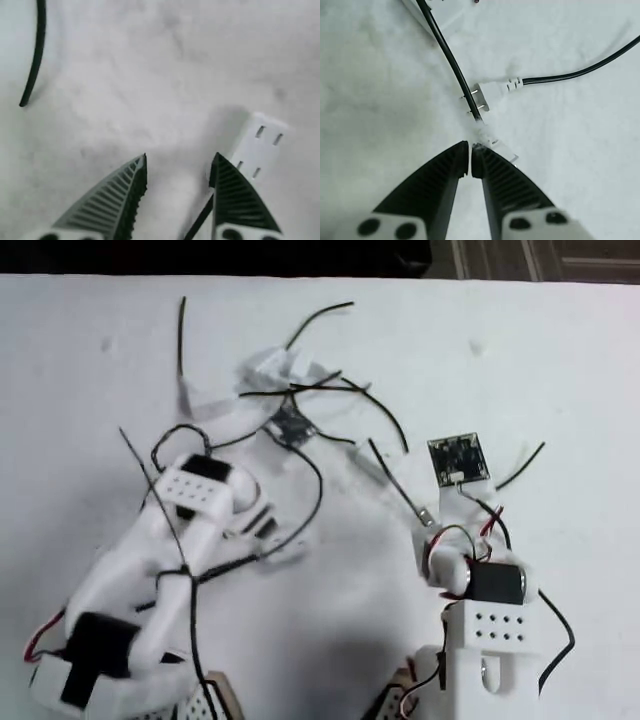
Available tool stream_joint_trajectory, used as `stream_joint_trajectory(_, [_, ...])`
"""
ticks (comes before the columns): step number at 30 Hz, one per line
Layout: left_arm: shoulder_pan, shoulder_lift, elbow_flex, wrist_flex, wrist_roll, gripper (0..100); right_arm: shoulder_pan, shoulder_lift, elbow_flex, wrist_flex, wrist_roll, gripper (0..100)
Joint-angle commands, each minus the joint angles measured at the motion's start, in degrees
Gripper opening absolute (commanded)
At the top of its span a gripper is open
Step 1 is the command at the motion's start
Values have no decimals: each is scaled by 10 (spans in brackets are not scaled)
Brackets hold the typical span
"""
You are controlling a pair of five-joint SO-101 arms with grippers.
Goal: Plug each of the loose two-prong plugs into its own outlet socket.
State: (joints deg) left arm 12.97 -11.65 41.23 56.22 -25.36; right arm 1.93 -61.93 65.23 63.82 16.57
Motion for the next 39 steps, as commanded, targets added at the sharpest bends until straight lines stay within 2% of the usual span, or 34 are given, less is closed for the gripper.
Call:
stream_joint_trajectory(1, [15, -73, 11, 10, 6, 207, 4, 0, -4, -8, -5, 20])
stream_joint_trajectory(5, [9, -118, 26, 11, 2, 238, 4, 0, -4, -8, -5, 20])
stream_joint_trajectory(10, [15, -153, 2, 70, 1, 295, 4, 0, -4, -8, -5, 20])
stream_joint_trajectory(14, [68, -148, -3, 117, 1, 324, 4, 0, -4, -8, -5, 20])
stream_joint_trajectory(18, [102, -95, -4, 119, 1, 325, 4, 0, -4, -8, -5, 19])
stream_joint_trajectory(23, [100, 50, -73, 111, 1, 325, 5, 0, -3, -8, -5, 19])
stream_joint_trajectory(29, [90, 195, -176, 112, 4, 262, 6, 0, -3, -8, -5, 19])
stream_joint_trajectory(34, [65, 204, -191, 81, 4, 172, 7, 0, -3, -8, -5, 19])
stream_joint_trajectory(39, [40, 203, -185, 67, 5, 185, 7, 0, -3, -8, -5, 19])
